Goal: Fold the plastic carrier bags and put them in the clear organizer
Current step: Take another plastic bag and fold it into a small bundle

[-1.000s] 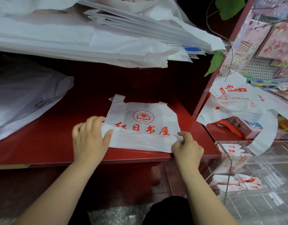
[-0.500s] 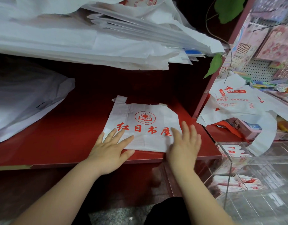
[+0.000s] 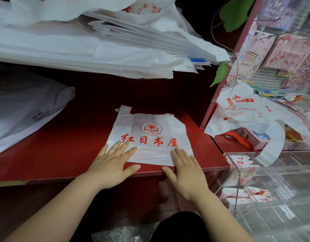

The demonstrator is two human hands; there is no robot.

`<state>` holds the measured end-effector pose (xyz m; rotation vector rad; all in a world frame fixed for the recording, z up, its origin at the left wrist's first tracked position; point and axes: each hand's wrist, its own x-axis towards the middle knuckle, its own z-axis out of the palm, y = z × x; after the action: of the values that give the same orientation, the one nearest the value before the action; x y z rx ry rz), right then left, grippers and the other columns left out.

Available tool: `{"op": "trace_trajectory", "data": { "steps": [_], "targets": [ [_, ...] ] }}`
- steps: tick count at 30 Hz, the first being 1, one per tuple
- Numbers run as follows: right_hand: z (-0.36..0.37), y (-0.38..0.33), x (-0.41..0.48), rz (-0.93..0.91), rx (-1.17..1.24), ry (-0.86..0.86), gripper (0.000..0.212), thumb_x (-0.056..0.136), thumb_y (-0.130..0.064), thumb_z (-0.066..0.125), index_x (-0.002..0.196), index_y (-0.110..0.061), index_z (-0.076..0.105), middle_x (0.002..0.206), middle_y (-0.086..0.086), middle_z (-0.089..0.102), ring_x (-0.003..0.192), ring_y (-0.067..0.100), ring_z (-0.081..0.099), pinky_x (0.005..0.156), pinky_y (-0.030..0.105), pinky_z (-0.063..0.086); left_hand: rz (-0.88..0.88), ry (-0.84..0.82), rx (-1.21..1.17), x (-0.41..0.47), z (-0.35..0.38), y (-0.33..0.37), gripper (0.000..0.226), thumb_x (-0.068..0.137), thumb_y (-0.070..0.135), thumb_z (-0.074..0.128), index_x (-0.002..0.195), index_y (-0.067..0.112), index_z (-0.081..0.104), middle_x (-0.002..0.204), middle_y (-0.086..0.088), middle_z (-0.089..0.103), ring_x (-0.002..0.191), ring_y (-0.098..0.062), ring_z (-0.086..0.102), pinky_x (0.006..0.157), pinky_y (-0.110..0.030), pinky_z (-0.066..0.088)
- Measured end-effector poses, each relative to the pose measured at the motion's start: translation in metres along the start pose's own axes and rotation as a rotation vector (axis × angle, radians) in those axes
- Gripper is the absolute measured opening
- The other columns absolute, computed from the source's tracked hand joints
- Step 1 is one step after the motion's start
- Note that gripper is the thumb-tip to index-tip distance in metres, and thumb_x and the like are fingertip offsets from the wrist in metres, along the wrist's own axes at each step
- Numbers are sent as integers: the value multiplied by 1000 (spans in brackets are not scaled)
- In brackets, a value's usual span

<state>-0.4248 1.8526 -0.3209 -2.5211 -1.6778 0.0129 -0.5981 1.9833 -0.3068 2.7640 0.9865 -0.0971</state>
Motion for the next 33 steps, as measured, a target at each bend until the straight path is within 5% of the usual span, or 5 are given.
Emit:
{"op": "trace_trajectory", "data": {
  "steps": [5,10,18,24,33],
  "targets": [
    [-11,26,-8,89,-8,-43,142,26,-77,-44,148,-23,6,156,-6,-1,142,8,-3,112,27,-7,54,116,27,-10,3,-4,138,21,95,-11,145,35,-11,139,18,-21,138,-2,-14,111,-26,-5],
    [-23,24,3,55,51,-105,66,93,-59,12,147,-23,9,156,-5,0,143,12,-6,113,36,-10,205,484,-25,-39,21,-27,52,67,42,41,108,19,64,103,-1,70,100,-13,57,76,-23,30],
    [9,-57,1,-317,213,496,43,70,-22,38,111,-16,51,120,10,61,115,26,48,106,37,23,129,846,94,-54,36,-29,30,49,7,69,79,7,75,79,-6,72,78,-17,40,65,-29,27],
    [34,-83,-6,-480,206,439,57,55,-25,57,111,-17,46,108,3,66,104,13,56,95,31,43,63,873,51,-53,43,-5,31,44,13,73,75,15,75,71,0,67,75,-19,42,64,-31,25],
    [26,-32,0,-373,607,420,32,76,-30,53,85,-8,73,95,-1,72,102,4,55,100,13,28,157,869,-49,-46,53,16,28,65,17,56,86,13,74,87,1,71,92,-14,56,89,-32,33]
  ]
}}
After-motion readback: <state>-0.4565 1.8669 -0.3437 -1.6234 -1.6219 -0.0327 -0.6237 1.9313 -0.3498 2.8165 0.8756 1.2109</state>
